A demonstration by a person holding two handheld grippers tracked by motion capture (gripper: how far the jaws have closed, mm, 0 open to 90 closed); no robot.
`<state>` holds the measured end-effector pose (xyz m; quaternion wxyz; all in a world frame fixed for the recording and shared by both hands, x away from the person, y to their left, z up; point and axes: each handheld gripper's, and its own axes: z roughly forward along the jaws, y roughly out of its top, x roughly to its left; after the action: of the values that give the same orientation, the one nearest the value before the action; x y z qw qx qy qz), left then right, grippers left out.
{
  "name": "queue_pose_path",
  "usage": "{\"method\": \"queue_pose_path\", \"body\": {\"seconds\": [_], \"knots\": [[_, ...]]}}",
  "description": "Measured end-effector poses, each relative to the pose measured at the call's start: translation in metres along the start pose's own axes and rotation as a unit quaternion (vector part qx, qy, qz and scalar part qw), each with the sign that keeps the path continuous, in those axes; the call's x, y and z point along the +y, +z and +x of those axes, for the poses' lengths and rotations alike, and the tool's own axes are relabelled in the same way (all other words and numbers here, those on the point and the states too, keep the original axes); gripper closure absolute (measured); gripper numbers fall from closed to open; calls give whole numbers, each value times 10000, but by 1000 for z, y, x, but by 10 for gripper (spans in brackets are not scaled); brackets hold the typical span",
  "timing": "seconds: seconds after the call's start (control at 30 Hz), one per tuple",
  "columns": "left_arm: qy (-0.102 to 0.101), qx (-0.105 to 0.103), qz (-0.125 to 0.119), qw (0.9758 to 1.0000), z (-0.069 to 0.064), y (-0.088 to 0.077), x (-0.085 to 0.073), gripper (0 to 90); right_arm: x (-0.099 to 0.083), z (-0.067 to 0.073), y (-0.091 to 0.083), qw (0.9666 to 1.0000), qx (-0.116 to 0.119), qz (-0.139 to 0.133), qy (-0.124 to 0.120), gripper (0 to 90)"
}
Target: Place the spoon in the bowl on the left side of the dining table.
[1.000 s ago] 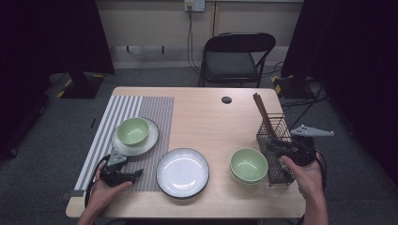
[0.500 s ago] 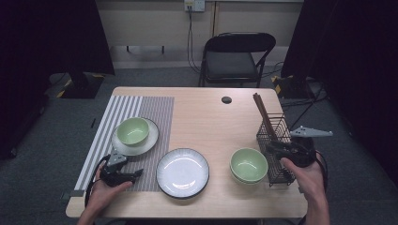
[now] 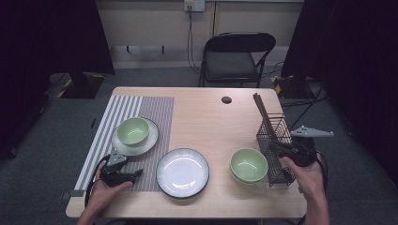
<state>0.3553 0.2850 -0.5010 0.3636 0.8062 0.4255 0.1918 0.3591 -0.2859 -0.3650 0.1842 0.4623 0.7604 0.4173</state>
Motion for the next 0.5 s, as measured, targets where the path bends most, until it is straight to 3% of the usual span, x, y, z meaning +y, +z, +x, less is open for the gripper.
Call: {"method": "queue_pose_path", "body": {"seconds": [0.5], "knots": [[2, 1, 1, 10000, 0, 0, 0, 210, 1, 2, 2, 9998, -151, -56, -89, 855]]}}
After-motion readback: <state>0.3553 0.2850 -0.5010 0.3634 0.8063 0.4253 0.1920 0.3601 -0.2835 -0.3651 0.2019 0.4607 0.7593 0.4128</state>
